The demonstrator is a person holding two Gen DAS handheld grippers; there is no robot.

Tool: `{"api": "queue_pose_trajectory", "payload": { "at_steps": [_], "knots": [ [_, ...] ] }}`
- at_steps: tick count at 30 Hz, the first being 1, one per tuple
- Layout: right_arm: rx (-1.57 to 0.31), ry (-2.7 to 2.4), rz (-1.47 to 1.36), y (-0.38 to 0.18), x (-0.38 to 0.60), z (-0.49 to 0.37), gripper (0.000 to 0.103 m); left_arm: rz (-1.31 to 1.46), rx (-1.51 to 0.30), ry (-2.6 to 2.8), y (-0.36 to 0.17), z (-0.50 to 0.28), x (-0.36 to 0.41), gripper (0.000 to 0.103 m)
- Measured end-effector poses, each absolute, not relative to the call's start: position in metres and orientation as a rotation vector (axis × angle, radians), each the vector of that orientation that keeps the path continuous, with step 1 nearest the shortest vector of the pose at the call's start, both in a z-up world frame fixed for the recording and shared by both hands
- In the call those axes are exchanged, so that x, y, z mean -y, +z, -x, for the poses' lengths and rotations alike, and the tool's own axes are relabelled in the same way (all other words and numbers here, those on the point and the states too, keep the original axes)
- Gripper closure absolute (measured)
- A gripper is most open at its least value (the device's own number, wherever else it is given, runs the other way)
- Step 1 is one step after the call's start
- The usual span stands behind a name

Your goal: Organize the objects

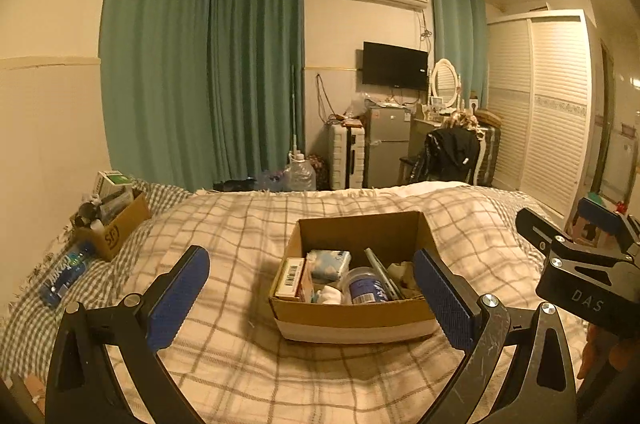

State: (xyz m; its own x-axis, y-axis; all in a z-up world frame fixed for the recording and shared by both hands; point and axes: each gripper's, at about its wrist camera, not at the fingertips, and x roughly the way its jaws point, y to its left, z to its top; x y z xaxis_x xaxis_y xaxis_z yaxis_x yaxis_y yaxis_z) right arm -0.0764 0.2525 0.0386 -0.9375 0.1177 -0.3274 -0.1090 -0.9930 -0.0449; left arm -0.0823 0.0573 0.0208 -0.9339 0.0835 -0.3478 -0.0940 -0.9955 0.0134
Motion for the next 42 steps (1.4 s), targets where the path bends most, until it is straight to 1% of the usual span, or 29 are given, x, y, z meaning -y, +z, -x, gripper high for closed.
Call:
{"api": "queue_pose_trajectory", "payload": {
  "at_steps": [14, 42],
  "knots": [
    [0.041, 2.972, 0.522, 0.0384, -0.2492, 0.0791, 0.000, 0.562, -0.006, 3.000, 0.0176, 0.0819, -0.0520, 0.000],
    [0.025, 2.963, 0.583, 0.0343, -0.2457, 0.0841, 0.001, 0.596, -0.033, 3.005, 0.0135, 0.0834, -0.0528, 0.000]
  ]
}}
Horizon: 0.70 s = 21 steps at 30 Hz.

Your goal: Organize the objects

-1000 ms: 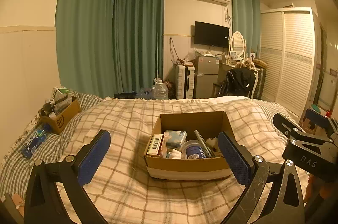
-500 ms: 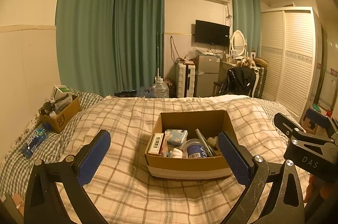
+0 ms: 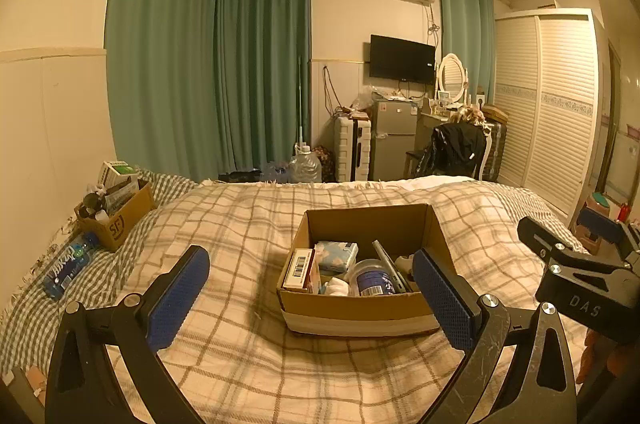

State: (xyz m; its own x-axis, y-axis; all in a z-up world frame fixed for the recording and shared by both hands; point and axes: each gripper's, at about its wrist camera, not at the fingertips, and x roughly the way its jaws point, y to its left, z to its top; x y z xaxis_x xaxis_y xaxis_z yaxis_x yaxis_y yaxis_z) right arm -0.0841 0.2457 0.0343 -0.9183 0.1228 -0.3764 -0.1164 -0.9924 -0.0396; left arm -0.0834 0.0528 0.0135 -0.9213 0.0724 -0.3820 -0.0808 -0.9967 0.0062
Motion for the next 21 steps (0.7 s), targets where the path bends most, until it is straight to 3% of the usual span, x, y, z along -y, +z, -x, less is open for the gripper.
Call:
{"api": "queue_pose_trajectory", "payload": {
  "at_steps": [21],
  "knots": [
    [0.023, 2.966, 0.573, 0.0333, -0.2442, 0.0840, 0.000, 0.588, -0.020, 3.009, 0.0146, 0.0803, -0.0534, 0.000]
  ]
}}
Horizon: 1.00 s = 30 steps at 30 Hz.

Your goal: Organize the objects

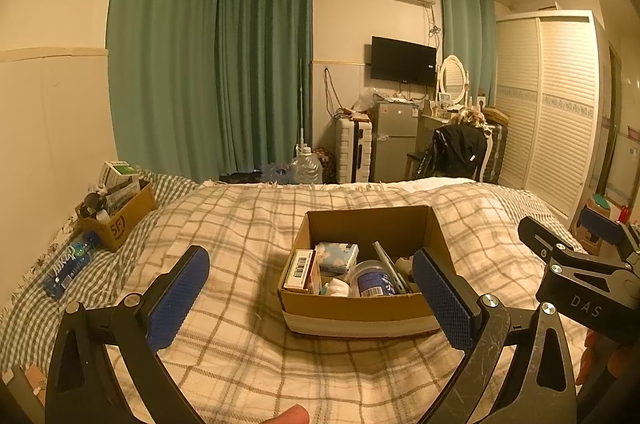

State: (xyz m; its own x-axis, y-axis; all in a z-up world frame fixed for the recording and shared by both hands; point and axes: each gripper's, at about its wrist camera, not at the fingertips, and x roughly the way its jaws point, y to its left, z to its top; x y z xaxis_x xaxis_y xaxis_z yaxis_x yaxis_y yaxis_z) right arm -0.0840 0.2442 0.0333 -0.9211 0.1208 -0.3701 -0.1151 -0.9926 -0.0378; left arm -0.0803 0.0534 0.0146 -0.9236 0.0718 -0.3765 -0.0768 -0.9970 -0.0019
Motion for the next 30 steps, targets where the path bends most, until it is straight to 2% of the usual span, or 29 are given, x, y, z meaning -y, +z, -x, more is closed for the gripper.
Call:
{"api": "queue_pose_trajectory", "payload": {
  "at_steps": [30],
  "knots": [
    [0.024, 2.966, 0.581, 0.0309, -0.2418, 0.0837, 0.000, 0.597, -0.039, 2.998, 0.0134, 0.0776, -0.0576, 0.000]
  ]
}}
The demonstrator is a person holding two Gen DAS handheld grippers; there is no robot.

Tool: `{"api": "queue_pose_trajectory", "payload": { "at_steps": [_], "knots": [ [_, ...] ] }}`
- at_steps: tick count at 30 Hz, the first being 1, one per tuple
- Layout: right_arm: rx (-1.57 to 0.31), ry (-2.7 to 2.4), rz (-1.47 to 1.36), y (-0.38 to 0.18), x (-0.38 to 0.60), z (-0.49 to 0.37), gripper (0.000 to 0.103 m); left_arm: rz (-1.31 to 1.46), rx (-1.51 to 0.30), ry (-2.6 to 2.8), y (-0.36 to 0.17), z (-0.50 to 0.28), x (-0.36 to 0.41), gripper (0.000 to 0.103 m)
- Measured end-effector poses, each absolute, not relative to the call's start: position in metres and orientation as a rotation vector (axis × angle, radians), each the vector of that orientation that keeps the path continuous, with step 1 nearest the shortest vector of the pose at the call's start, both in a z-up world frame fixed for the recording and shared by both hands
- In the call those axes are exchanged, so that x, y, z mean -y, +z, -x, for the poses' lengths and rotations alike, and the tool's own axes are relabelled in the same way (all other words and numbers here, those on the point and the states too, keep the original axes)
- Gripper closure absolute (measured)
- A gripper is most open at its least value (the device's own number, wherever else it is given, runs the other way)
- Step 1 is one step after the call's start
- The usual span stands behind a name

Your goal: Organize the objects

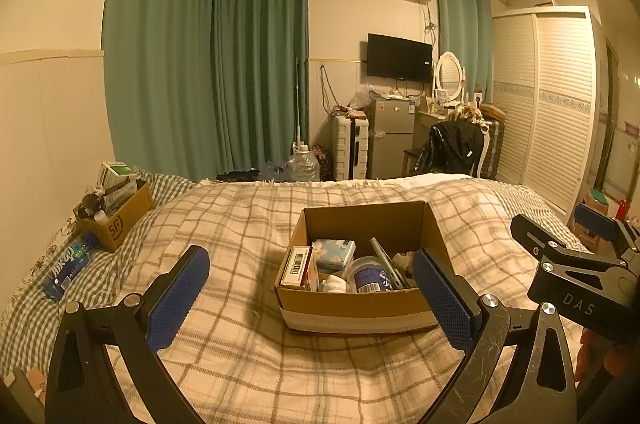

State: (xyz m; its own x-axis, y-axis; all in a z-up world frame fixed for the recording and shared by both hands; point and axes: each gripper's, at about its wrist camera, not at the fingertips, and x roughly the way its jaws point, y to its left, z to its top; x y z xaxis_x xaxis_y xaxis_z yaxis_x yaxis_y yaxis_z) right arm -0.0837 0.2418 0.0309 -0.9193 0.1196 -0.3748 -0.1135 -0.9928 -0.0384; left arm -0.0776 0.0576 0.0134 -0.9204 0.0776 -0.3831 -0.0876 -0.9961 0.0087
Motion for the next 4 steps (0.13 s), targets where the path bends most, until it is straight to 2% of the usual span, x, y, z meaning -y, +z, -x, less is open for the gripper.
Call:
{"api": "queue_pose_trajectory", "payload": {
  "at_steps": [4],
  "knots": [
    [0.023, 2.966, 0.581, 0.0305, -0.2415, 0.0838, 0.000, 0.598, -0.038, 3.001, 0.0125, 0.0779, -0.0579, 0.000]
  ]
}}
